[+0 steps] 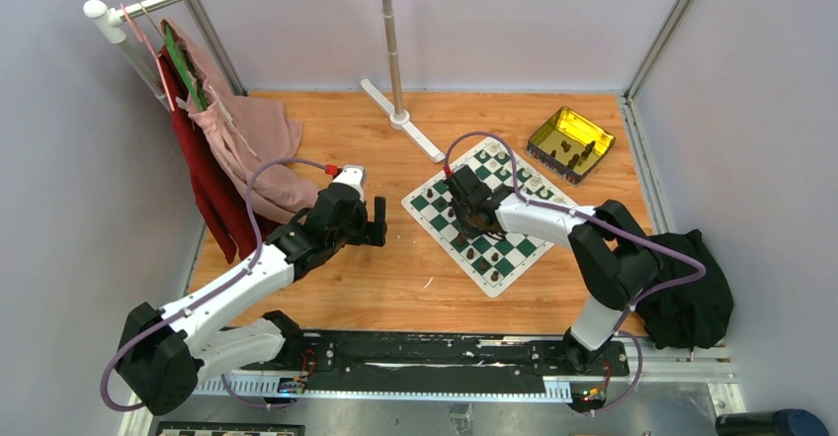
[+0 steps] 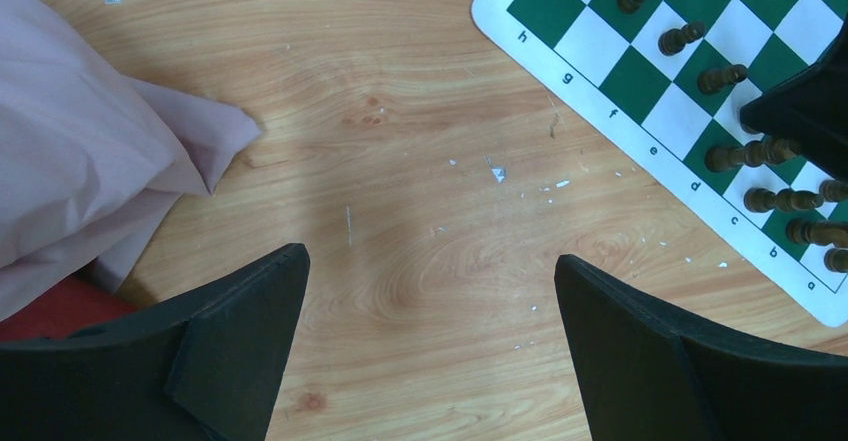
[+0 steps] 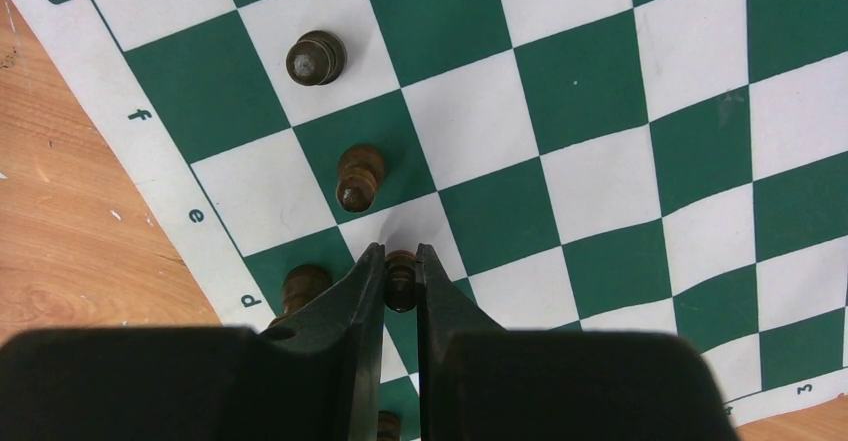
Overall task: Set up the chess pieces on the board
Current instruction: Place the chess piece on the chessboard.
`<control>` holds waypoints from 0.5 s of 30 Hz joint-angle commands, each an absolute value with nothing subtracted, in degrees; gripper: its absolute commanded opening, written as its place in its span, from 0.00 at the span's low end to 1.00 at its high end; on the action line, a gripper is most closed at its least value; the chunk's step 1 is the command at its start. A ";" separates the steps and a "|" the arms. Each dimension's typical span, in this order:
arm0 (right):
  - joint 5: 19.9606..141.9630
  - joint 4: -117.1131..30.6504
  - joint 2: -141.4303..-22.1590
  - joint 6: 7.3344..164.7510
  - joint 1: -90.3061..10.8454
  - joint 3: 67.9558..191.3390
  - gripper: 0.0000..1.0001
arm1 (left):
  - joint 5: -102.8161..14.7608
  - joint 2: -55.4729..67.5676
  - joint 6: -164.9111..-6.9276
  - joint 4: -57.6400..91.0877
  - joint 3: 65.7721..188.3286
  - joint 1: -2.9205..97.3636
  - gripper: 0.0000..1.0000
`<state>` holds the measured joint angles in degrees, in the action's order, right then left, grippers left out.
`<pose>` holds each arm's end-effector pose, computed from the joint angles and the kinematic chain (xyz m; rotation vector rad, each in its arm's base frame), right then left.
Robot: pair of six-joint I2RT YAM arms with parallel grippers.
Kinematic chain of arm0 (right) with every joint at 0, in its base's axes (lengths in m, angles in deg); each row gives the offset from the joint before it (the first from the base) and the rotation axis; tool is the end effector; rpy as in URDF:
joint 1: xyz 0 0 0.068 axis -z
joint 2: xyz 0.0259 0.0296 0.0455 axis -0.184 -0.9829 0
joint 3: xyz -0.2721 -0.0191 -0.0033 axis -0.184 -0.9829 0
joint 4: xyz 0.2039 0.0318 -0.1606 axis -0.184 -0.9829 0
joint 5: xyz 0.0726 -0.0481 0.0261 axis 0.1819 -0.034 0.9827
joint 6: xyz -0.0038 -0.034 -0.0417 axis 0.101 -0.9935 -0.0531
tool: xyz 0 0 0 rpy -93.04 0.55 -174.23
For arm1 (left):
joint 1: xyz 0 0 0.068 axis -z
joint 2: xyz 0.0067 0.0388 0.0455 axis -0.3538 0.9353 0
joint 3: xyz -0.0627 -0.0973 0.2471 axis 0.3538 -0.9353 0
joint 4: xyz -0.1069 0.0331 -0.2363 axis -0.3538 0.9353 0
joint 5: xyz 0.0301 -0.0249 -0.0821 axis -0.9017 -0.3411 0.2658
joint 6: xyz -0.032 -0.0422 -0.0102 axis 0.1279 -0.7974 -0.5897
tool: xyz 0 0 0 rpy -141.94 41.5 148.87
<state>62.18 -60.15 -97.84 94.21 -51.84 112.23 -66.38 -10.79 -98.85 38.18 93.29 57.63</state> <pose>0.2613 0.2197 0.1775 -0.5026 2.4836 0.1420 0.1784 -0.1232 0.2416 0.1127 2.2504 -0.3026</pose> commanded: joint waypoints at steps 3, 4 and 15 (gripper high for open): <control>61.42 -60.37 -96.26 93.04 -51.26 112.48 0.00 | -66.00 -10.24 -99.58 36.87 92.93 57.77 1.00; 61.47 -60.39 -96.17 92.96 -51.24 112.49 0.00 | -66.00 -10.27 -99.64 36.77 92.88 57.85 1.00; 61.79 -60.46 -96.19 92.34 -50.83 113.25 0.00 | -65.87 -9.21 -99.83 36.12 93.27 57.88 1.00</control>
